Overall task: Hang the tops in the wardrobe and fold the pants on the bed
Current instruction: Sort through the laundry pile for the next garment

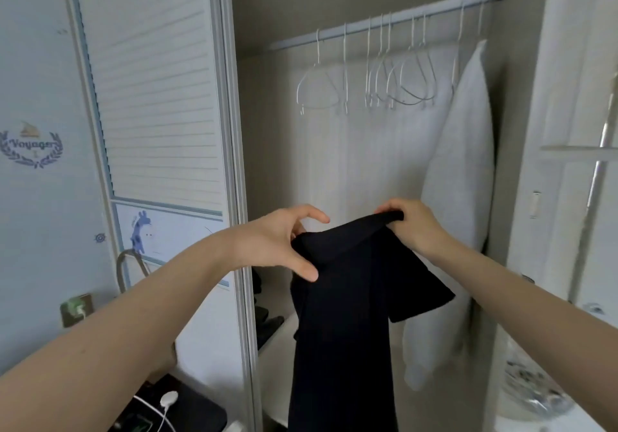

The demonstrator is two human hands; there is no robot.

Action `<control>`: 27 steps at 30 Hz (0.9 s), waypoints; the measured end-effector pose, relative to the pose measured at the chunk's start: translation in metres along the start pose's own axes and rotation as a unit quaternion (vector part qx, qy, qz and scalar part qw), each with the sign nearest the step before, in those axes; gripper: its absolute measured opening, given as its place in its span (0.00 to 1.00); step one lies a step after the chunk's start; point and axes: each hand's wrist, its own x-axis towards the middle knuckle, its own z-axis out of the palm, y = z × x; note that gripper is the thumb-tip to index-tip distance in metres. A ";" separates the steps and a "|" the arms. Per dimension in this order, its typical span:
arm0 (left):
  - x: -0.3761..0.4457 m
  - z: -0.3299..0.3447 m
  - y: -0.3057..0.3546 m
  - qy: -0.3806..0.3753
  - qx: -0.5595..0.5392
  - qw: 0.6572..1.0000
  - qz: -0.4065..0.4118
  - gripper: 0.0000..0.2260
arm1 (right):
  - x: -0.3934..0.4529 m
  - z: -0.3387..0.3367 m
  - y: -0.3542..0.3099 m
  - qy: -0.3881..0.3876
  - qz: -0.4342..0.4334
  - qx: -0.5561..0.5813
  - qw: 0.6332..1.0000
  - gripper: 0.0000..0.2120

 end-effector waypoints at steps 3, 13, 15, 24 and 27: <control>0.001 0.003 0.013 -0.076 0.067 0.994 0.049 0.41 | 0.004 0.002 0.014 -0.005 0.016 -0.022 1.000 0.11; 0.030 0.027 0.046 0.064 0.075 0.990 0.100 0.04 | -0.003 0.021 0.026 -0.189 0.089 0.152 0.966 0.13; 0.043 0.030 0.043 0.145 0.109 0.979 0.089 0.04 | -0.008 0.018 0.027 -0.232 0.074 0.154 0.958 0.14; 0.093 0.036 0.062 0.314 0.108 0.943 -0.021 0.06 | -0.032 0.016 0.007 -0.005 -0.087 0.110 0.990 0.04; 0.106 0.043 0.071 0.309 0.052 0.949 -0.041 0.05 | -0.026 0.021 0.003 -0.061 -0.012 0.162 0.985 0.09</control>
